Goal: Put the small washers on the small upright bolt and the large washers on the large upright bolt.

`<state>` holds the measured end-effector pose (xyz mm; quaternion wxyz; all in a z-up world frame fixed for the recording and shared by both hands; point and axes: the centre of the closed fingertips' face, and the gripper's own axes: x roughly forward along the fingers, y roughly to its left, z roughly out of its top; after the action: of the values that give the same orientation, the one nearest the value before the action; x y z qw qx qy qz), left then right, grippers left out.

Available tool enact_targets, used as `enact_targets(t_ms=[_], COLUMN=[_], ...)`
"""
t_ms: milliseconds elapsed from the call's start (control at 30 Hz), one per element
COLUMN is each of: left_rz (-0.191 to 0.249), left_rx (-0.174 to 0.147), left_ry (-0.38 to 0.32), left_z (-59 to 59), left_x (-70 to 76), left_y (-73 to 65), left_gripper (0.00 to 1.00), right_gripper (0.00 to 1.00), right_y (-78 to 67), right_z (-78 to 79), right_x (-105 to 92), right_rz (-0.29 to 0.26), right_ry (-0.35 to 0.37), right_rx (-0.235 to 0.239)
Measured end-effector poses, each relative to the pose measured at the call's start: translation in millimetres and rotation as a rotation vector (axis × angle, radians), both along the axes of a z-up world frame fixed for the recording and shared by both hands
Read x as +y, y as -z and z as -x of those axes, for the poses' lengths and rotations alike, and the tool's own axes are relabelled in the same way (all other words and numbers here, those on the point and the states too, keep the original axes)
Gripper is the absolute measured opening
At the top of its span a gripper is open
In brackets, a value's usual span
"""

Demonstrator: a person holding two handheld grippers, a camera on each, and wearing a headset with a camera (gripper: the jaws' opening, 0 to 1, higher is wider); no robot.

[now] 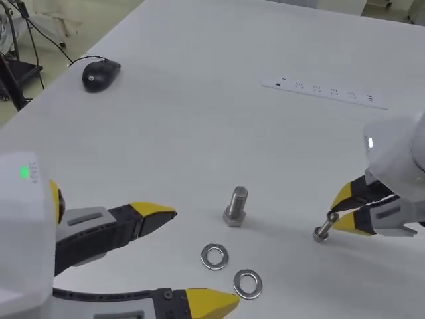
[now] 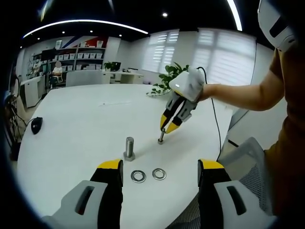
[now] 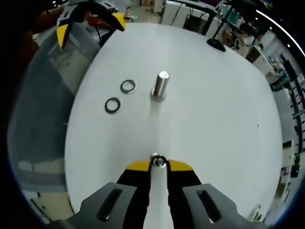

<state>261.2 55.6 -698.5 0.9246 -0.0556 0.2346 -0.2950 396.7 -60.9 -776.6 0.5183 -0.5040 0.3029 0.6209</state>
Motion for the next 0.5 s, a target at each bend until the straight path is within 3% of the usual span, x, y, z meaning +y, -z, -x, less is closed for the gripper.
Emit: enact_targets(t_ms=[500], left_rz=[0.0], left_rx=[0.019], left_ry=[-0.004], left_z=[0.2], left_x=[-0.1], left_y=[3.9], left_gripper=[0.63], right_gripper=[0.13], right_y=[27.5], right_z=[-5.2], right_x=[-1.7], right_rz=[0.015], right_ry=[0.016], right_rx=[0.018])
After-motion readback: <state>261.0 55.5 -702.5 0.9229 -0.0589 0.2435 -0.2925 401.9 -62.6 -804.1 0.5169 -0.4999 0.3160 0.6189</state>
